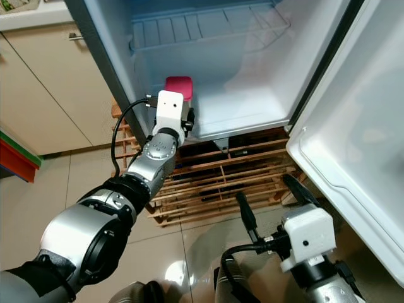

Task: Restocking fridge

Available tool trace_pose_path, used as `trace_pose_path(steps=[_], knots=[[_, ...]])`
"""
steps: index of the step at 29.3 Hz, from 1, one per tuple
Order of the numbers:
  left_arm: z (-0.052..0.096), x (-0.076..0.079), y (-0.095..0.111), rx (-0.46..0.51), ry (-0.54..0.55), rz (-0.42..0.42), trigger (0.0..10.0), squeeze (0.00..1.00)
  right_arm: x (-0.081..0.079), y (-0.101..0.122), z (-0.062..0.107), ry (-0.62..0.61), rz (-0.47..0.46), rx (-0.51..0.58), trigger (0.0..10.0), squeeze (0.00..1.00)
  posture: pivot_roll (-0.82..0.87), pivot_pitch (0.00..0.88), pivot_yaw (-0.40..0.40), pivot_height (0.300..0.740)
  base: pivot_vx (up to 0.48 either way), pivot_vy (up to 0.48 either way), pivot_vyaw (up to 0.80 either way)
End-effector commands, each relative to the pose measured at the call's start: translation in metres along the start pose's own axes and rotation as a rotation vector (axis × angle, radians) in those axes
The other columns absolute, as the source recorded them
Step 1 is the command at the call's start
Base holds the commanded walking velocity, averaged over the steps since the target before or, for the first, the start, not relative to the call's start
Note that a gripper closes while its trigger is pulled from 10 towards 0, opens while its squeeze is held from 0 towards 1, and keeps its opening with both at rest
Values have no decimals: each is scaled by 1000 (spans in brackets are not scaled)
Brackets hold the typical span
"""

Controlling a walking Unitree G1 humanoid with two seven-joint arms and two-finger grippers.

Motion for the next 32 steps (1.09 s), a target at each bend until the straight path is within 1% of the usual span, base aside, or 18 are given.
trace_pose_path(steps=[1,4,5,7,9,11,13,14,15,18,22,27,32], knots=[[2,13,4,-7,-7,-1,10000,0,-2,0,-1,31,-21,-9,10000,0,-436,278,62,740,0,0,0],[1,11,3,-9,3,-7,10000,0,-7,2,-3,65,-40,-7,10000,0,-433,283,57,740,0,0,0],[1,10,2,-10,6,-8,10000,0,-11,4,-3,98,-56,-6,10000,0,-433,286,54,740,0,0,0],[0,3,2,-10,43,-40,10000,0,-21,7,-1,173,-71,-15,10000,0,-442,289,52,740,0,0,0],[-2,-5,2,-17,75,-26,10000,0,-28,8,3,240,-66,-37,10000,0,-451,290,46,740,0,0,0],[-2,-6,2,-17,75,-22,10000,0,-28,8,3,245,-64,-38,10000,0,-451,290,46,740,0,0,0],[-3,-12,4,-15,97,-24,10000,0,-31,10,4,268,-67,-40,10000,0,-453,291,42,740,0,0,0],[-4,-15,5,-13,107,-28,10000,294,-32,10,4,274,-69,-40,10000,0,-453,291,42,740,0,0,0],[-4,-16,5,-11,107,-19,10000,1000,-33,10,4,278,-69,-40,10000,0,-450,290,43,740,0,0,0],[-5,-20,5,-13,118,-1,10000,1000,-32,9,3,277,-63,-40,10000,0,-447,289,43,740,0,0,0],[-5,-21,4,-13,125,-11,10000,1000,-27,6,1,270,-51,-47,10000,0,-436,285,43,740,0,0,0],[-4,-18,2,-27,117,-9,10000,1000,-22,6,-3,261,-35,-45,10000,0,-434,276,39,740,0,0,0],[-3,-12,0,-44,100,-6,10000,1000,-21,4,-1,249,-30,-55,10000,0,-431,272,35,740,0,0,0]])
Point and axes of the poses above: a point about 5 cm out from each wrist's last joint towards the gripper, its own z axis pointing back from the gripper into the wrist, its own y axis along the axis of the wrist's last joint, x = y × z, the point moved 2 cm from there along -z, pointing out of the wrist towards the gripper, and after that the axes turned 4 degrees about -z, right-handed, at the moved point
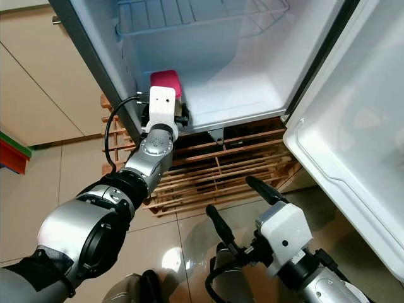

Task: Restocking fridge

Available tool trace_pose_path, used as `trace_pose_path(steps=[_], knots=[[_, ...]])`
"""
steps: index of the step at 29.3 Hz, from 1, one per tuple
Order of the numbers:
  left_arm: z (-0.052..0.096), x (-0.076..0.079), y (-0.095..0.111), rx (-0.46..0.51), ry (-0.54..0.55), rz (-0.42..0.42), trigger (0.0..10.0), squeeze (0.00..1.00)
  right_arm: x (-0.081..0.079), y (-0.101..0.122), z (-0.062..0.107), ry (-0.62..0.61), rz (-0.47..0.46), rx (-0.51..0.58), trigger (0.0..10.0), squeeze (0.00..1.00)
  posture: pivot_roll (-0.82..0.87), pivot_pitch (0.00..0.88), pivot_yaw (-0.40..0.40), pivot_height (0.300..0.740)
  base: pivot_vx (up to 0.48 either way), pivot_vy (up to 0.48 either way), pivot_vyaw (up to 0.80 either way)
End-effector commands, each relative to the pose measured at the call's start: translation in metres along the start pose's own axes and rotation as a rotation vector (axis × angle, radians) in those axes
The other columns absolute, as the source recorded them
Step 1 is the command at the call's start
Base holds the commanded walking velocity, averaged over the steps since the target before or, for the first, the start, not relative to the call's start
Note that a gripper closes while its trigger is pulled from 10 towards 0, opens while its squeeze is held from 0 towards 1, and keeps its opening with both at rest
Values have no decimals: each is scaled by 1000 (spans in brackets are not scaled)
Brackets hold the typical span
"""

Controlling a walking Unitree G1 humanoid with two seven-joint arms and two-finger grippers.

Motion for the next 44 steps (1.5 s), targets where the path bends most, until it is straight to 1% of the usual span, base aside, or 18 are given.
trace_pose_path(steps=[1,6,14,15,18,20,21,22,23,24,25,29,32,37,38,39,41,44], knots=[[1,6,-2,-31,-11,9,10000,1000,0,-5,3,-4,-6,-24,10000,0,-430,271,35,740,0,0,0],[2,12,-3,-46,-40,29,10000,1000,1,-6,1,-10,-6,-26,10000,0,-425,266,36,740,0,0,0],[2,10,-3,-49,-29,8,10000,1000,3,-11,-5,-12,-2,-24,10000,0,-387,242,35,740,0,0,0],[1,10,-1,-42,-29,5,10000,0,3,-11,-6,-13,-3,-24,10000,0,-382,239,34,740,0,0,0],[1,10,3,-24,-35,4,10000,0,4,-12,-8,-12,-3,-21,10000,0,-373,232,33,740,0,0,0],[-1,11,11,11,-40,-25,10000,0,4,-15,-11,-12,-5,-20,10000,0,-355,216,36,740,0,0,0],[-1,11,11,11,-40,-25,10000,0,4,-15,-11,-12,-5,-20,10000,0,-355,216,36,740,0,0,0],[1,19,6,-49,-93,-19,10000,0,5,-18,-13,-12,-6,-22,10000,0,-346,207,34,740,0,0,0],[2,23,3,-66,-114,-37,10000,0,5,-19,-14,-13,-6,-22,10000,0,-342,202,34,740,0,0,0],[2,23,3,-66,-114,-37,10000,0,5,-19,-14,-13,-6,-22,10000,0,-342,202,34,740,0,0,0],[4,28,-1,-81,-141,-43,10000,0,6,-21,-16,-14,-6,-22,10000,0,-334,188,33,740,0,0,0],[10,38,-11,-119,-181,-13,10000,0,9,-24,-20,-18,-8,-21,10000,0,-319,168,29,740,0,0,0],[14,44,-18,-142,-196,-23,10000,0,10,-27,-24,-19,-9,-19,10000,0,-302,137,25,740,0,0,0],[15,44,-21,-154,-195,-43,10000,0,13,-31,-30,-25,-11,-11,10000,0,-286,113,24,740,0,0,0],[15,43,-21,-149,-195,-54,10000,0,13,-31,-32,-29,-11,-5,10000,0,-274,91,24,740,0,0,0],[14,39,-20,-133,-179,-60,10000,0,14,-33,-36,-32,-11,2,10000,0,-256,62,27,740,0,0,0],[12,36,-19,-122,-168,-63,10000,0,15,-33,-38,-34,-11,7,10000,0,-256,62,27,740,0,0,0],[10,24,-22,-95,-172,-78,10000,0,16,-36,-45,-45,-17,22,10000,0,-216,19,27,740,0,0,0]])
Point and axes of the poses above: a point about 5 cm out from each wrist's last joint towards the gripper, its own z axis pointing back from the gripper into the wrist, its own y axis along the axis of the wrist's last joint, x = y × z, the point moved 2 cm from there along -z, pointing out of the wrist towards the gripper, and after that the axes turned 4 degrees about -z, right-handed, at the moved point
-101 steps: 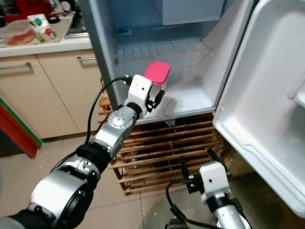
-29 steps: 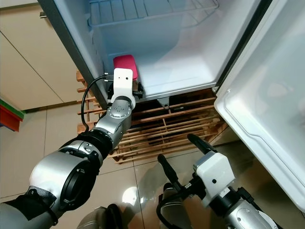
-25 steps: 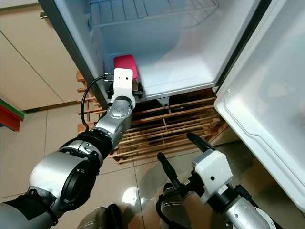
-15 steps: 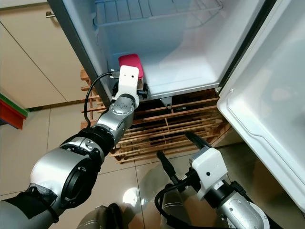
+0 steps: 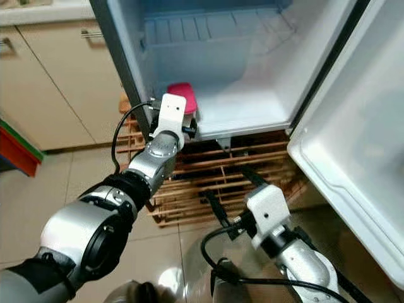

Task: Restocking fridge

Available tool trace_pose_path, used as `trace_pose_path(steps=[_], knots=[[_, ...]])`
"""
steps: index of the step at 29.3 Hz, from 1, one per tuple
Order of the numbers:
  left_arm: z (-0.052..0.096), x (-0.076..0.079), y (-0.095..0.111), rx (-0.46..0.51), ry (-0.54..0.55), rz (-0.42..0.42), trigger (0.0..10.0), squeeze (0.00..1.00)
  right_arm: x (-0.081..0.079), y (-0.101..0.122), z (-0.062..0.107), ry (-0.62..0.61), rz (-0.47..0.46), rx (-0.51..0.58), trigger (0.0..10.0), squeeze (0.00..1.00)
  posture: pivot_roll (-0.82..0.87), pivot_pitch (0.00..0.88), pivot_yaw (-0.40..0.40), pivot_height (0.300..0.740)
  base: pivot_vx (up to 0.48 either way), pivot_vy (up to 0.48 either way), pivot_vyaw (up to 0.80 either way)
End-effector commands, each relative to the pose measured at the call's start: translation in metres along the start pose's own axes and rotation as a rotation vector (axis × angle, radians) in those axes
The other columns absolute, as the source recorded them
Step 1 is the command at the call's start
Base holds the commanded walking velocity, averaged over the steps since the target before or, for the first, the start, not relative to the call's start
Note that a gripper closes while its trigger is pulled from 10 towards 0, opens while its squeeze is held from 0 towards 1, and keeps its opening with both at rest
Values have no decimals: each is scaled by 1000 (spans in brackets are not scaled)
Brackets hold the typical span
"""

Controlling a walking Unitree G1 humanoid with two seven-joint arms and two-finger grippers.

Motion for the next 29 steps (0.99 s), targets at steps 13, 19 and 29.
trace_pose_path(steps=[13,19,29], knots=[[35,-25,-49,70,-202,-46,10000,0,28,-27,-15,-207,-61,-20,10000,0,-147,0,28,740,0,0,0],[63,-62,-49,245,-79,14,10000,0,49,-28,-16,-382,-147,12,10000,0,-111,0,18,740,0,0,0],[121,-108,-92,201,52,0,10000,0,49,-40,-9,-462,-177,12,10000,0,-85,0,1,740,0,0,0]])
Point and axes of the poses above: a point about 5 cm out from each wrist's last joint towards the gripper, its own z axis pointing back from the gripper into the wrist, its own y axis along the axis of the wrist's last joint, x = y × z, the point moved 2 cm from there along -z, pointing out of the wrist towards the gripper, and after that the axes turned 4 degrees about -z, right-handed, at the moved point
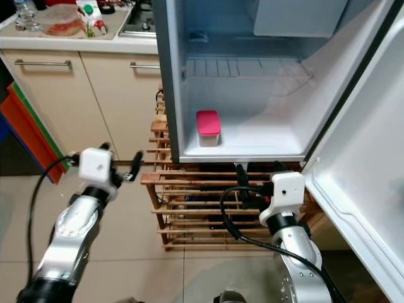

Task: Restocking fridge

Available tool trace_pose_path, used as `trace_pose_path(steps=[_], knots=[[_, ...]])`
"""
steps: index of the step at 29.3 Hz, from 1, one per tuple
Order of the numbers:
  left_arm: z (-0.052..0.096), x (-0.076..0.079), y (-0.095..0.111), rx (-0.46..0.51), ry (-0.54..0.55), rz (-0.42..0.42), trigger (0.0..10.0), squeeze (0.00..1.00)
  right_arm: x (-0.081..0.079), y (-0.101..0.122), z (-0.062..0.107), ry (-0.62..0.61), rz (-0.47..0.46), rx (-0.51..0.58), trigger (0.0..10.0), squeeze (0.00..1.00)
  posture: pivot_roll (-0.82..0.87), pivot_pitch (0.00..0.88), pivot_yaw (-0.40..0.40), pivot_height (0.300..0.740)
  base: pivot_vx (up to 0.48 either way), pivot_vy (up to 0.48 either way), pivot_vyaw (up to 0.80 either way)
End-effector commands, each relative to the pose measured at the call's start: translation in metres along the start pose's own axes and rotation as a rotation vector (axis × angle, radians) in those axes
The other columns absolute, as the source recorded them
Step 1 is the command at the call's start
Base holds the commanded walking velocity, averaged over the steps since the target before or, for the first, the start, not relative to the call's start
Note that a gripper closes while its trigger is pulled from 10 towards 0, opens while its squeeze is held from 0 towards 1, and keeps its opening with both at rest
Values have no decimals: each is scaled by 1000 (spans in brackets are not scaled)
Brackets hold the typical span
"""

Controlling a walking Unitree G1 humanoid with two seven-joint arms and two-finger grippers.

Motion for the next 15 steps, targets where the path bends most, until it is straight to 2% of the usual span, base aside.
trace_pose_path(steps=[1,2,5,10,15], knots=[[3,-3,4,2,20,0,10000,0,5,-2,2,-31,-1,5,10000,0,-82,0,0,740,0,0,0],[5,-4,3,-5,43,5,10000,0,6,-4,3,-39,-2,3,10000,0,-81,0,-1,740,0,0,0],[-2,4,8,3,62,28,10000,0,11,-12,1,-94,-26,-15,10000,0,-75,0,0,740,0,0,0],[-14,10,15,7,9,19,10000,0,14,-13,-12,-129,-34,2,10000,0,-67,0,-2,740,0,0,0],[-21,11,17,3,-10,11,10000,0,13,-13,-15,-131,-34,5,10000,0,-64,0,3,740,0,0,0]])
Point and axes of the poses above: a point about 5 cm out from each wrist's last joint towards the gripper, its own z axis pointing back from the gripper into the wrist, its own y axis along the axis of the wrist's last joint, x = y × z, the point moved 2 cm from there along -z, pointing out of the wrist towards the gripper, and after that the axes turned 4 degrees about -z, right-handed, at the moved point
